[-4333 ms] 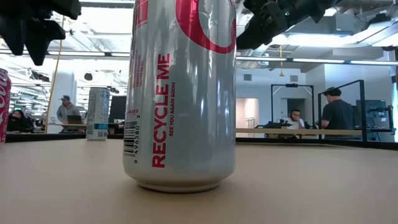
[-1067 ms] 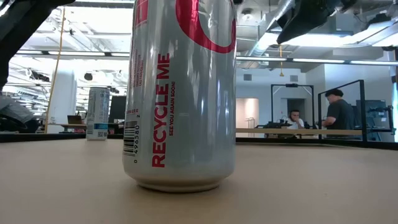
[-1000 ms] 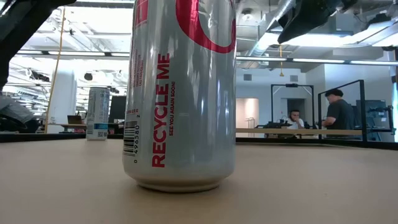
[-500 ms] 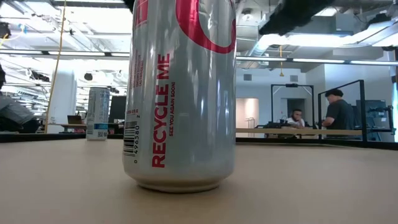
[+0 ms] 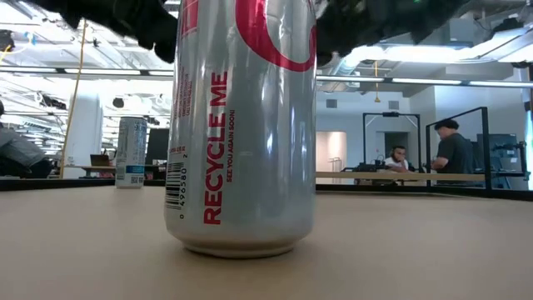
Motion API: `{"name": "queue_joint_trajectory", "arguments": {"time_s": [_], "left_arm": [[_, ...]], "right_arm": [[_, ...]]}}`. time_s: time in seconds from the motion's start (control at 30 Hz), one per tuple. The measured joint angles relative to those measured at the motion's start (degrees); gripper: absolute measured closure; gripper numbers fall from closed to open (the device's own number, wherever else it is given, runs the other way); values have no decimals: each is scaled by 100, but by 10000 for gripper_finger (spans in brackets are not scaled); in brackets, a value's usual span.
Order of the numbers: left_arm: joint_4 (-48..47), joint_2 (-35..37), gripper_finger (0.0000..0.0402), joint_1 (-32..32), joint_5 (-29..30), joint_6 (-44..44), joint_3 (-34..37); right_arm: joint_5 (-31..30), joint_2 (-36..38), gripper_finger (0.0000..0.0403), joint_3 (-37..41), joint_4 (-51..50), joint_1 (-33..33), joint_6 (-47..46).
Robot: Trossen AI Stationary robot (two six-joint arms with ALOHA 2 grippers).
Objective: Place canned beverage on shelf
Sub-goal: Put the red soda can on the shelf aligned with the other red soda can
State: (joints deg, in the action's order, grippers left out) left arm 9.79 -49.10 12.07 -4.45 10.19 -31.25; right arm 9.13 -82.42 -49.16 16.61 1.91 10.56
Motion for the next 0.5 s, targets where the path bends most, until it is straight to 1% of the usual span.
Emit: {"name": "queue_joint_trajectory", "arguments": {"time_s": [0.1, 0.2, 0.33, 0.5], "left_arm": [[766, 72, 15, 9, 52, 107, 596], [1148, 50, 15, 8, 57, 251, 957], [1084, 22, 15, 7, 66, 287, 1095], [883, -152, 15, 7, 65, 287, 1106]], "right_arm": [[0, -315, 230, -247, 10, 0, -195], [0, -498, 168, -567, -291, 21, -492], [2, -748, 99, -959, -805, 96, -703], [2, -1129, 42, -1285, -1124, 240, -771]]}}
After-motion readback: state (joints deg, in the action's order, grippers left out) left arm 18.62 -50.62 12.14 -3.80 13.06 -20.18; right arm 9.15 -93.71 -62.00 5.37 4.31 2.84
